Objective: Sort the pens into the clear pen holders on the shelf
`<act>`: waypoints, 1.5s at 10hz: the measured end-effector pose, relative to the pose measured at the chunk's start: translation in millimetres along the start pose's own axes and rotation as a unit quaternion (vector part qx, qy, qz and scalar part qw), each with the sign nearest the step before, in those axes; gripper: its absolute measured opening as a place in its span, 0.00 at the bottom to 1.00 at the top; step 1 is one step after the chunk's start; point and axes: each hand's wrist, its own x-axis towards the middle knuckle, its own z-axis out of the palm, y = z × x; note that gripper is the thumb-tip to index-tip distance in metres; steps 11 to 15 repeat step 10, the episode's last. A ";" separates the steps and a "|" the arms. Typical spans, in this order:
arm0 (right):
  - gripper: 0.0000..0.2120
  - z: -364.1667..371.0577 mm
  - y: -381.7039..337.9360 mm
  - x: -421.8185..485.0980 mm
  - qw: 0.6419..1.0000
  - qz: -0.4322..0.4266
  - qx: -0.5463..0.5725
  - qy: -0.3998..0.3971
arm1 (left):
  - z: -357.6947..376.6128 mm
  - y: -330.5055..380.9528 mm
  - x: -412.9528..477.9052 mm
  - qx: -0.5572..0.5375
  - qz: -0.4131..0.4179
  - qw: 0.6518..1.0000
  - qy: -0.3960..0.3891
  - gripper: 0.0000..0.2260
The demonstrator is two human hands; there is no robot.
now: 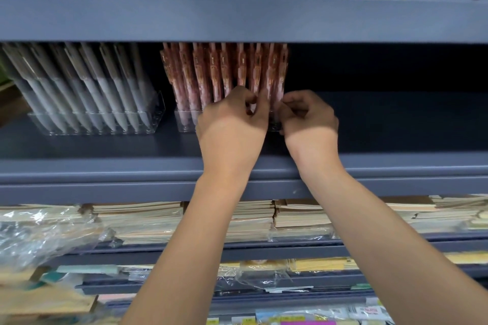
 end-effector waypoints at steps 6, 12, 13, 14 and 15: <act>0.08 -8.1 -4.1 -16.8 0.999 -0.001 -0.038 0.035 | -123.9 -78.8 -27.5 0.243 0.087 0.938 -0.232 0.24; 0.22 -57.2 -14.2 -148.0 0.941 -0.037 -0.325 -0.085 | -226.6 -119.0 -34.8 0.085 -0.002 0.941 -0.328 0.17; 0.22 -57.2 -14.2 -148.0 0.941 -0.037 -0.325 -0.085 | -226.6 -119.0 -34.8 0.085 -0.002 0.941 -0.328 0.17; 0.22 -57.2 -14.2 -148.0 0.941 -0.037 -0.325 -0.085 | -226.6 -119.0 -34.8 0.085 -0.002 0.941 -0.328 0.17; 0.22 -57.2 -14.2 -148.0 0.941 -0.037 -0.325 -0.085 | -226.6 -119.0 -34.8 0.085 -0.002 0.941 -0.328 0.17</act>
